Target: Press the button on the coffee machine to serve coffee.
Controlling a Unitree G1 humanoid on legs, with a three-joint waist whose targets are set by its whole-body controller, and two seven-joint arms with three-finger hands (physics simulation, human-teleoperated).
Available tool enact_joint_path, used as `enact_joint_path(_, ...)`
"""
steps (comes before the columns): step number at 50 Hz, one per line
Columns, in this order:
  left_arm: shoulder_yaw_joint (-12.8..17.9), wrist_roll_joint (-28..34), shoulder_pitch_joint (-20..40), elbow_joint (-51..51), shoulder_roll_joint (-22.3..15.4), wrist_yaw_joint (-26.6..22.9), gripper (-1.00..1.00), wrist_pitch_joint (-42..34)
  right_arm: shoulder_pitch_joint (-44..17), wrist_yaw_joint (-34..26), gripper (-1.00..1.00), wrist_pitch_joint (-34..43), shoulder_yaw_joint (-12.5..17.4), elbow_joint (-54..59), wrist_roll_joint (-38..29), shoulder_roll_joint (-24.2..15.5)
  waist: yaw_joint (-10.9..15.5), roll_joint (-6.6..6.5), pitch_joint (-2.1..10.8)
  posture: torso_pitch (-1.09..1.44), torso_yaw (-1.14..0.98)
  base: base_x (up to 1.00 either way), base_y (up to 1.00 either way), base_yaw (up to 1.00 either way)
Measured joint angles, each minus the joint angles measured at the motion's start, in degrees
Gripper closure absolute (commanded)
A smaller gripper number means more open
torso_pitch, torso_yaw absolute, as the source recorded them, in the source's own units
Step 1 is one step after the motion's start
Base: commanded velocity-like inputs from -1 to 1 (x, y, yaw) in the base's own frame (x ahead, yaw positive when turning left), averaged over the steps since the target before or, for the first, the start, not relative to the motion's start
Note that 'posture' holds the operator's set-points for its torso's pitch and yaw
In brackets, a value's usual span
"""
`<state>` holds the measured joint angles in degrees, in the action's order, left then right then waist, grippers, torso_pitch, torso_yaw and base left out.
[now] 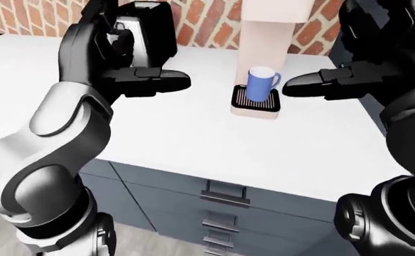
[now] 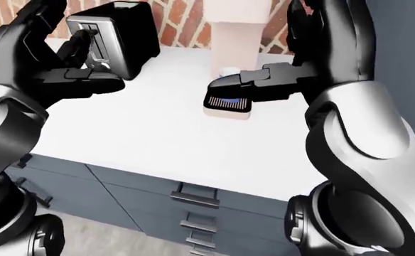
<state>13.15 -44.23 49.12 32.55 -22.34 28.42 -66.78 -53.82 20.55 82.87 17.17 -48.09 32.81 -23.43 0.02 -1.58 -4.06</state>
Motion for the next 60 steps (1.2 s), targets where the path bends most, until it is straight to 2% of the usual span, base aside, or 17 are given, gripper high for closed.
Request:
enact_joint_path(2, 1.02, 0.20, 0.16, 0.66, -0.39, 0.34, -1.00, 0.13, -0.87, -0.25, -1.00, -0.17, -0.24, -0.78, 0.44, 0.09, 0.25, 1.03, 0.75, -0.03, 0.00, 0.00, 0.00, 0.00)
enact_joint_path(5, 1.62, 0.51, 0.70, 1.41, -0.51, 0.73, -1.00, 1.05, -1.35, -0.44, -1.00, -1.33, -0.01, -1.61, 0.76, -0.12, 0.26, 1.22, 1.59, -0.03, 0.00, 0.00, 0.00, 0.00)
enact_joint_path(8, 0.93, 0.28, 0.47, 0.86, -0.24, 0.79, -1.00, 1.04, -0.66, -0.20, -1.00, -1.27, 0.13, -0.93, 0.54, 0.01, 0.21, 1.04, 1.21, -0.03, 0.00, 0.18, -0.11, 0.00)
enact_joint_path(10, 0.50, 0.09, -0.06, 0.17, -0.35, 0.67, -1.00, 0.57, -0.36, -0.10, -1.00, -0.59, -0.26, -0.30, 0.46, 0.19, 0.54, 1.44, 0.47, -0.03, 0.00, 0.16, -0.10, 0.00)
enact_joint_path(12, 1.02, 0.20, 0.14, 0.82, -0.55, 0.69, -1.00, 0.71, -1.35, -0.14, -1.00, -0.59, -0.11, -1.04, 0.74, 0.04, 0.67, 1.94, 1.11, -0.03, 0.00, 0.00, 0.00, 0.00)
enact_joint_path(14, 1.01, 0.34, 0.20, 1.10, -0.33, 0.73, -1.00, 1.12, -1.39, -0.04, -1.00, -0.89, 0.23, -1.34, 0.81, 0.02, 0.51, 1.56, 1.35, -0.03, 0.00, 0.00, 0.00, 0.00)
enact_joint_path(21, 0.65, -0.47, 0.40, 0.65, -0.16, 1.00, -1.00, 0.12, -1.24, 0.52, -1.00, 0.40, 0.42, -0.43, 0.68, 0.07, 0.00, 1.19, 0.83, -0.03, 0.00, 0.00, 0.00, 0.00)
enact_joint_path(33, 0.70, -0.14, 0.00, 0.94, -0.48, 0.52, -1.00, 1.38, -1.16, 0.53, -1.00, -0.40, 0.18, -0.53, 1.09, -0.12, 0.03, 1.71, 1.21, -0.06, 0.00, 0.00, 0.00, 0.00)
enact_joint_path(50, 0.42, 0.34, -0.65, 0.62, 0.19, -0.18, -1.00, 1.96, -0.68, 0.54, -1.00, -0.87, 0.09, -0.52, 1.02, -0.36, 0.44, 1.63, 4.51, -0.15, 0.00, 0.00, 0.00, 0.00)
enact_joint_path(60, 0.11, 0.65, -0.79, 0.54, 0.45, -0.90, -1.00, 2.32, -0.73, 0.46, -1.00, -1.18, 0.02, -0.27, 0.85, -0.50, 0.54, 1.44, 6.96, -0.22, 0.00, 0.00, 0.00, 0.00)
